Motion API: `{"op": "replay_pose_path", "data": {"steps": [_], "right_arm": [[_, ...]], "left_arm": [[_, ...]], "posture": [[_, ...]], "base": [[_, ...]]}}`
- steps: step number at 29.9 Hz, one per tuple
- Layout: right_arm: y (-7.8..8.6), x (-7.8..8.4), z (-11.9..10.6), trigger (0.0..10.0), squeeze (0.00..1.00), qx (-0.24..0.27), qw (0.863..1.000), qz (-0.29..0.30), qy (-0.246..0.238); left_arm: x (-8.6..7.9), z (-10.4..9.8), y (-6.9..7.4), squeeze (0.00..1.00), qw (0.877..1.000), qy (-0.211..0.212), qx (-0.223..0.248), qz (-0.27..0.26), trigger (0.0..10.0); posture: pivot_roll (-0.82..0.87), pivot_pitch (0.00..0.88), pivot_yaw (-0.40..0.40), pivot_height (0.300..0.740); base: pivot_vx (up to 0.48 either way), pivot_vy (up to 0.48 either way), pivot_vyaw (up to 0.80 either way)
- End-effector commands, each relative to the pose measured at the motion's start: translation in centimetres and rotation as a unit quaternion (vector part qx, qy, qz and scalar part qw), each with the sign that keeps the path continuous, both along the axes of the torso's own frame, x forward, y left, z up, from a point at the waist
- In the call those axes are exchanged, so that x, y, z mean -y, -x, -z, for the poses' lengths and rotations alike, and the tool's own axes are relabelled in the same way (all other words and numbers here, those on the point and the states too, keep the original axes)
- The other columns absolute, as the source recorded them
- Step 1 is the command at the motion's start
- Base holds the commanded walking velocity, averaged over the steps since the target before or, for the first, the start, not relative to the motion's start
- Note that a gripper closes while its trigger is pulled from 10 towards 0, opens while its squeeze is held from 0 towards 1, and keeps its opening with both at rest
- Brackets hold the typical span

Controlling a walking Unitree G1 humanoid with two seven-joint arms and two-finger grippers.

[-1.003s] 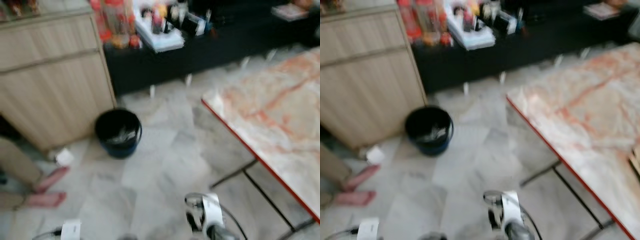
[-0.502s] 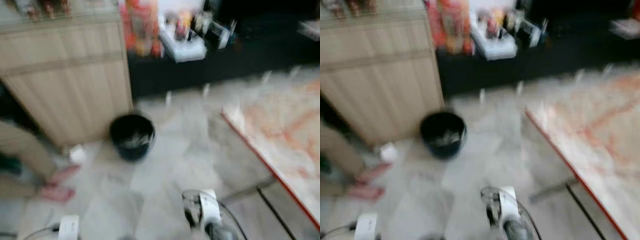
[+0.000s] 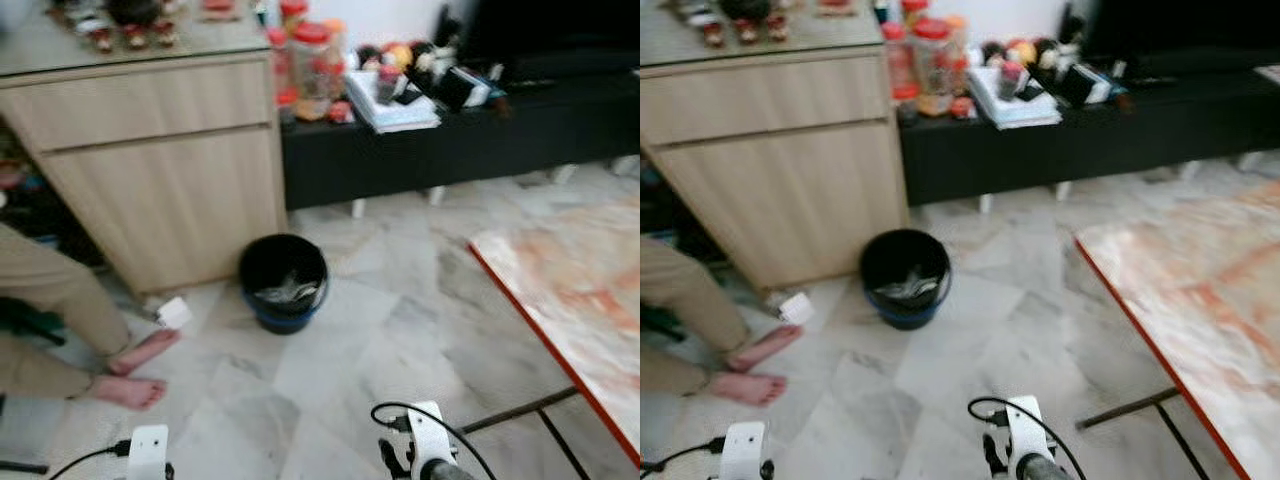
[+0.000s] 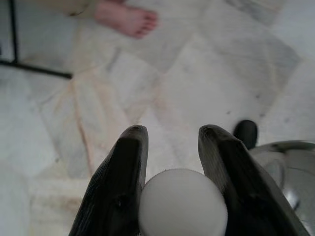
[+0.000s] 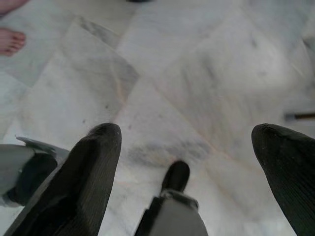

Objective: Picking trash to rubbish bin

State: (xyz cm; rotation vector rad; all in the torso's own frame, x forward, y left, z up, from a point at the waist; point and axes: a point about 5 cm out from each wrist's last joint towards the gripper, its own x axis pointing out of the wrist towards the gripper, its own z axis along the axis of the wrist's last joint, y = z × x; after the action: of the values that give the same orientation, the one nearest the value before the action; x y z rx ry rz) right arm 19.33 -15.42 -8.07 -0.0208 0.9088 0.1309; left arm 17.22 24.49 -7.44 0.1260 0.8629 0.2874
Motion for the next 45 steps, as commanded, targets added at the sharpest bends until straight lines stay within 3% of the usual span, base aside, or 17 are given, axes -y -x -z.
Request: {"op": "replay_pose_path", "data": {"steps": [1, 16, 45], "right_arm": [[0.11, 0.23, 0.06, 10.0, 0.00, -0.003, 1.000, 0.012, -0.001], [-0.16, 0.45, -0.08, 10.0, 0.00, 0.000, 1.000, 0.028, -0.004], [-0.05, 0.18, -0.01, 10.0, 0.00, -0.005, 1.000, 0.019, -0.013]], "left_arm": [[0.07, 0.58, 1.09, 0.00, 1.000, 0.003, -0.024, 0.000, 10.0], [-0.16, 0.44, 0.95, 0.00, 1.000, 0.002, -0.019, -0.009, 10.0], [0.11, 0.75, 1.49, 0.00, 0.999, 0.009, -0.024, -0.022, 10.0]], "posture": [[0.11, 0.098, -0.009, 0.740], [0.11, 0.162, -0.013, 0.740], [0.11, 0.193, -0.028, 0.740]], "base": [[0.251, 0.000, 0.00], [0.262, 0.000, 0.00], [0.290, 0.000, 0.07]]}}
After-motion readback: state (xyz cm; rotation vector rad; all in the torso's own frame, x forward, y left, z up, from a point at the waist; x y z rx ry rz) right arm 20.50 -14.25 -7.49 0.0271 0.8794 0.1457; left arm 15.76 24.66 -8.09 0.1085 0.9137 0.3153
